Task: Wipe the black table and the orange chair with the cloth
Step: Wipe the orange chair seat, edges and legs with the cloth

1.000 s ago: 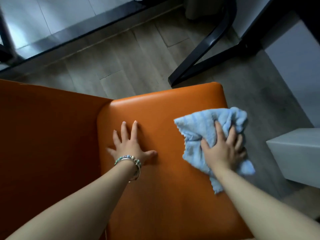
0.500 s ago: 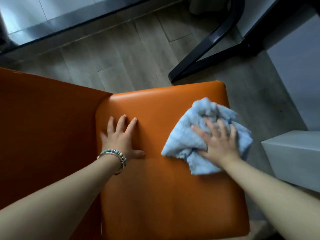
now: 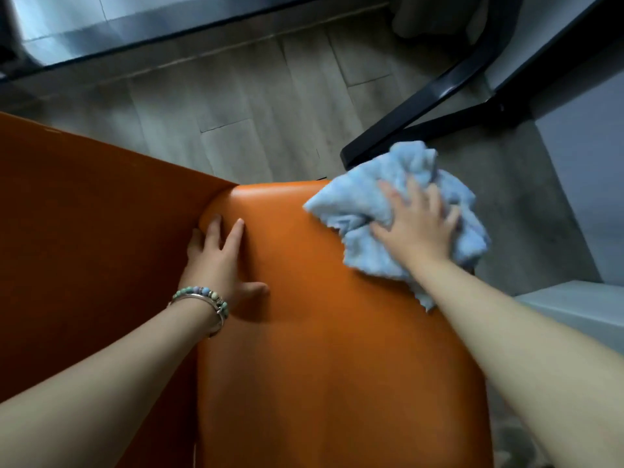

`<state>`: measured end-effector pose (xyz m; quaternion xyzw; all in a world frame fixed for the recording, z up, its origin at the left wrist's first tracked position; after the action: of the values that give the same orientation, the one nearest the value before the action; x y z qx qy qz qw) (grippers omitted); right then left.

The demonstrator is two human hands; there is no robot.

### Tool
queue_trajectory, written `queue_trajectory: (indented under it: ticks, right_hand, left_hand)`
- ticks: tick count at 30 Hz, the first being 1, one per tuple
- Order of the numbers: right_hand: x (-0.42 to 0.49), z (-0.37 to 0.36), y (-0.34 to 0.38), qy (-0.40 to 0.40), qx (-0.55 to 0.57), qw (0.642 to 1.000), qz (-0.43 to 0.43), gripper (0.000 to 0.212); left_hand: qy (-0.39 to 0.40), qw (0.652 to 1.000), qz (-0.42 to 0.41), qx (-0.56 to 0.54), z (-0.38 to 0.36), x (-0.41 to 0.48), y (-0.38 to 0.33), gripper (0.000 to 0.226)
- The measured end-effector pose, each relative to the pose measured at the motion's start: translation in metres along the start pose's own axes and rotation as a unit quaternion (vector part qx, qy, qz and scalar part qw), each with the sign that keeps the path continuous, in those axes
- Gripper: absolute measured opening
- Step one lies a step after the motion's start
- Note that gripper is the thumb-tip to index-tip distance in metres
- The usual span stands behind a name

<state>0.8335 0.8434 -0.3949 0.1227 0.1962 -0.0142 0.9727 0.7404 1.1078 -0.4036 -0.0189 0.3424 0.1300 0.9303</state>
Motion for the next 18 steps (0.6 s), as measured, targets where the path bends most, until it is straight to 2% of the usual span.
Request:
queue_trajectory:
  ticks: [2, 4, 6, 8, 11, 13, 15, 16, 18]
  right_hand:
    - [0.015, 0.019, -0.028, -0.068, 0.101, 0.98, -0.159, 0.058]
    - [0.018, 0.022, -0.023, -0.091, 0.111, 0.963, -0.227, 0.05]
    - [0.019, 0.011, 0.015, -0.063, 0.068, 0.977, -0.193, 0.047]
    - [0.019, -0.015, 0.075, -0.009, 0.026, 0.997, -0.07, 0.049]
    - [0.012, -0.052, 0.167, 0.049, 0.03, 0.995, 0.08, 0.047]
    - [0.014, -0.057, 0.192, 0.065, 0.048, 0.991, 0.111, 0.041]
    - [0.027, -0.05, 0.178, 0.069, 0.034, 0.989, 0.13, 0.038]
    - [0.036, -0.042, 0.159, 0.055, 0.019, 0.991, 0.12, 0.038]
    - [0.052, -0.017, 0.102, 0.013, -0.024, 0.999, 0.039, 0.041]
  left_hand:
    - [0.012, 1.0, -0.002, 0.001, 0.001, 0.0, 0.0, 0.116]
    - [0.021, 1.0, -0.001, 0.002, 0.003, -0.001, 0.0, 0.116]
    - [0.02, 1.0, -0.005, 0.001, 0.003, -0.003, 0.0, 0.114]
    - [0.014, 1.0, -0.011, 0.002, 0.001, -0.002, 0.0, 0.113]
    - [0.005, 1.0, -0.019, 0.008, -0.001, 0.001, 0.002, 0.11]
    - [-0.002, 1.0, -0.016, -0.001, -0.004, 0.002, 0.003, 0.106]
    - [-0.018, 1.0, -0.007, -0.01, -0.006, 0.0, 0.005, 0.103]
    - [-0.024, 1.0, -0.005, -0.014, -0.006, -0.001, 0.005, 0.104]
    - [-0.021, 0.999, -0.006, -0.024, -0.006, -0.003, 0.004, 0.107]
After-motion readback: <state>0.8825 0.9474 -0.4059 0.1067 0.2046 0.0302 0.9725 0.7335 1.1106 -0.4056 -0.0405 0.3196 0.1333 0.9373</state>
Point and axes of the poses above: each hand's wrist, its own x-axis towards the middle knuckle, its own z-axis out of the back of the hand, y = z × x, the point moved 3 cm from there along x, towards the middle knuckle, and after that the axes turned 12 degrees about x, right-handed, at the moved point
